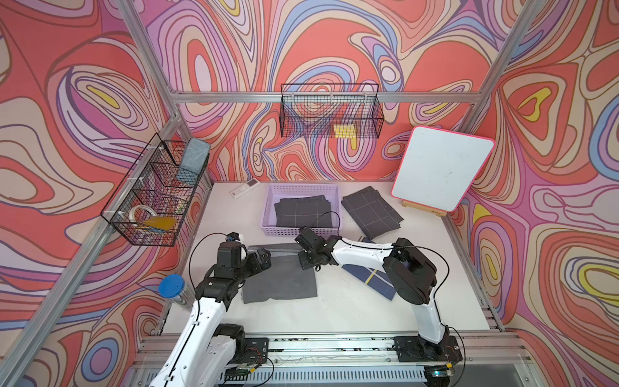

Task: Put the folded pillowcase in the basket
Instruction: Pick up the pillowcase at the center of the board.

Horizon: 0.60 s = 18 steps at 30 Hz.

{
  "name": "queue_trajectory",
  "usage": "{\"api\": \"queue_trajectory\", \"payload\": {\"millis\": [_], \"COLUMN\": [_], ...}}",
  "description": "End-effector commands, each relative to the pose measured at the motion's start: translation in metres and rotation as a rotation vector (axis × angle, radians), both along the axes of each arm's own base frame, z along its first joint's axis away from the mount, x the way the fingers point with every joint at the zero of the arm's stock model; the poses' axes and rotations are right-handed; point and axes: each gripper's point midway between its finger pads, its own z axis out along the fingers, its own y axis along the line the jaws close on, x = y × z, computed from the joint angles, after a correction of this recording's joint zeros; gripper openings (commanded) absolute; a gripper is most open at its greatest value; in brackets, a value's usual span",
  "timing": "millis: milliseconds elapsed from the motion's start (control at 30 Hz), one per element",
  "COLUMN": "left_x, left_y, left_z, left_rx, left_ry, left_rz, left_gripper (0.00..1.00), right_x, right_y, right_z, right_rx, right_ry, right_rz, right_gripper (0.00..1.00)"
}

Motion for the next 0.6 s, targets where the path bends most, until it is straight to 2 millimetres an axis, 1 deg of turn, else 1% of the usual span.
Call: {"api": "queue_trajectory", "payload": {"millis": [0,100,200,300,367,567], "left_x": [-0.004,-0.004,-0.003,-0.002,-0.002,-0.002], "left_y": [0.000,-0.001,-0.004,-0.010,-0.013,-0.022], "left_z": [-0.009,-0.017,-0.027,-0.041,-0.050,-0.073], "left_rx": [0.018,0.020,0.019,0.018,0.019,0.023], "left_ry": [0.047,0.086,0.123,0.170,0.196,0.271], "left_rz": [-0.012,-0.016,-0.034,-0.061,-0.078,-0.116], "left_gripper": [0.99,0.99,0.98,0.95,0.93,0.85], "right_x": [-0.004,-0.008,-0.010,-0.009,-0.008,-0.006], "right_y": [-0.025,-0.043,-0.055,-0.065,-0.068,-0.068], "right_z": [0.011,0.013,0.015,0.012,0.010,0.010], "right_rx": [-0.047,-0.053,-0.066,-0.068,-0.060,-0.044], "right_ry": [-0.036,-0.052,-0.069,-0.060,-0.055,-0.052], "right_rz": [-0.010,-0.023,-0.022,-0.027,-0.031,-0.035], "right_gripper": [0.00,0.00,0.00,0.00,0.00,0.00]}}
